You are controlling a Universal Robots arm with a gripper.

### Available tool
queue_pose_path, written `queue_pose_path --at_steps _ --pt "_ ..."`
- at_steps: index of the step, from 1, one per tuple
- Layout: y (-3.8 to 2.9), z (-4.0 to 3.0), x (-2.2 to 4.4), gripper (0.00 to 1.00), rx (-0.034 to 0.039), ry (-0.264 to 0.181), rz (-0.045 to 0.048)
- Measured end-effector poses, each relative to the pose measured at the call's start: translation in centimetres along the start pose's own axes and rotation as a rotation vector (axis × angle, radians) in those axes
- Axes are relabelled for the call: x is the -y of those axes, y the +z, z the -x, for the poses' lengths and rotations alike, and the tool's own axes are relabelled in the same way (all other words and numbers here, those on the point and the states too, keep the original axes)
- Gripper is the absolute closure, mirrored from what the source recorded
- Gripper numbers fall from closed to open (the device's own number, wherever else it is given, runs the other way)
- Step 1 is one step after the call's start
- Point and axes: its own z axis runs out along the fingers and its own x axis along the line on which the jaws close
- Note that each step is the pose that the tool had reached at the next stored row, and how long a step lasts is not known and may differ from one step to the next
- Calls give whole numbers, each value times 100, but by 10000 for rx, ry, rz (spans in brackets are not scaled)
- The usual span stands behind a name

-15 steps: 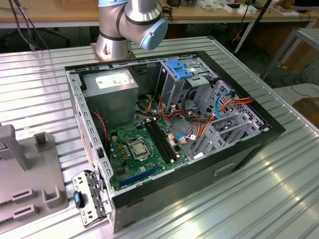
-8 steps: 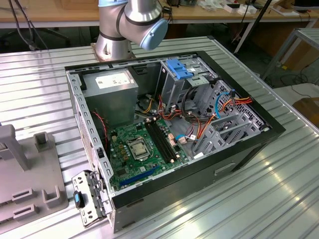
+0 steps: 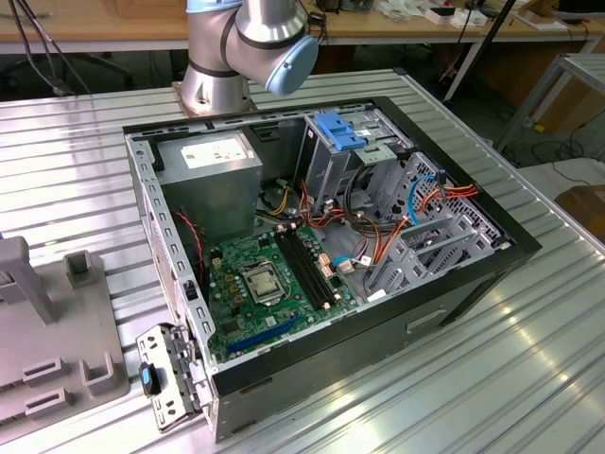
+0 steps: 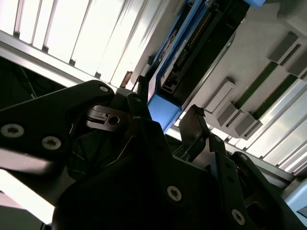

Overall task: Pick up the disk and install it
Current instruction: 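Pick up the disk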

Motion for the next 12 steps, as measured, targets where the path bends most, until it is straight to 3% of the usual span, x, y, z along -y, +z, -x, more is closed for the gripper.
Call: queue_pose_path --at_steps 9,10,12 --pt "10 -1 -10 49 0 -3 -16" --pt "10 -1 -10 56 0 -3 -16" --pt "12 2 -10 56 1 -2 -19"
